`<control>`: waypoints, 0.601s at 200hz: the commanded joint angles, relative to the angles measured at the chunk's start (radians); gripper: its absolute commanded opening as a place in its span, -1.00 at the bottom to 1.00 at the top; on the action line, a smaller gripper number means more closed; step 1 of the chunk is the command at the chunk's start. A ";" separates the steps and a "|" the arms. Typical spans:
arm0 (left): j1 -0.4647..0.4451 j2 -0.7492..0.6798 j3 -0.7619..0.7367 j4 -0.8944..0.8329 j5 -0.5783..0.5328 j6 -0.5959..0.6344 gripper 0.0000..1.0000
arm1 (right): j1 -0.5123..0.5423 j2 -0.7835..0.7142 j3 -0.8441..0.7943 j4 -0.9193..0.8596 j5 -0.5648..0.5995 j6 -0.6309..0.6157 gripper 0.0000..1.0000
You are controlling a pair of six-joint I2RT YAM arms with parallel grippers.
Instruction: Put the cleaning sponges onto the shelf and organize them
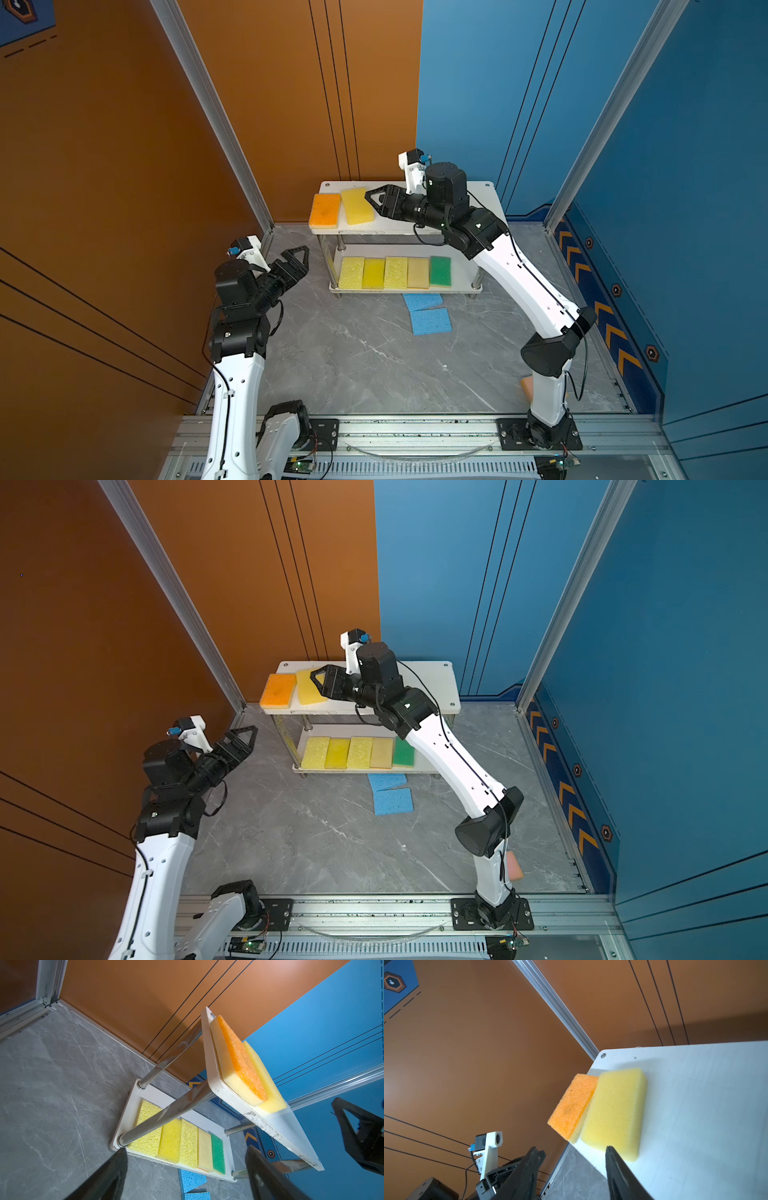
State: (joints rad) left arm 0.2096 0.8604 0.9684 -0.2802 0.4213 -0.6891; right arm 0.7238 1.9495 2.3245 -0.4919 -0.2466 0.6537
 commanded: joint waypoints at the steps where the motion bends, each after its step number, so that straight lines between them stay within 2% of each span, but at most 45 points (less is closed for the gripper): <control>1: 0.009 -0.011 -0.016 0.020 0.026 -0.001 0.78 | -0.015 0.034 -0.013 -0.045 -0.010 -0.012 0.08; 58: 0.014 -0.029 -0.029 0.005 0.034 0.003 0.78 | -0.091 0.147 0.069 -0.050 -0.079 0.012 0.10; 120: 0.018 -0.051 -0.041 -0.014 0.038 0.014 0.79 | -0.100 0.266 0.190 -0.050 -0.153 0.065 0.11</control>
State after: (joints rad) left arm 0.2173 0.8227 0.9356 -0.2825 0.4313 -0.6888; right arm 0.6209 2.1658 2.4779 -0.5030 -0.3489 0.6827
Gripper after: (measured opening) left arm 0.894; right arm 0.555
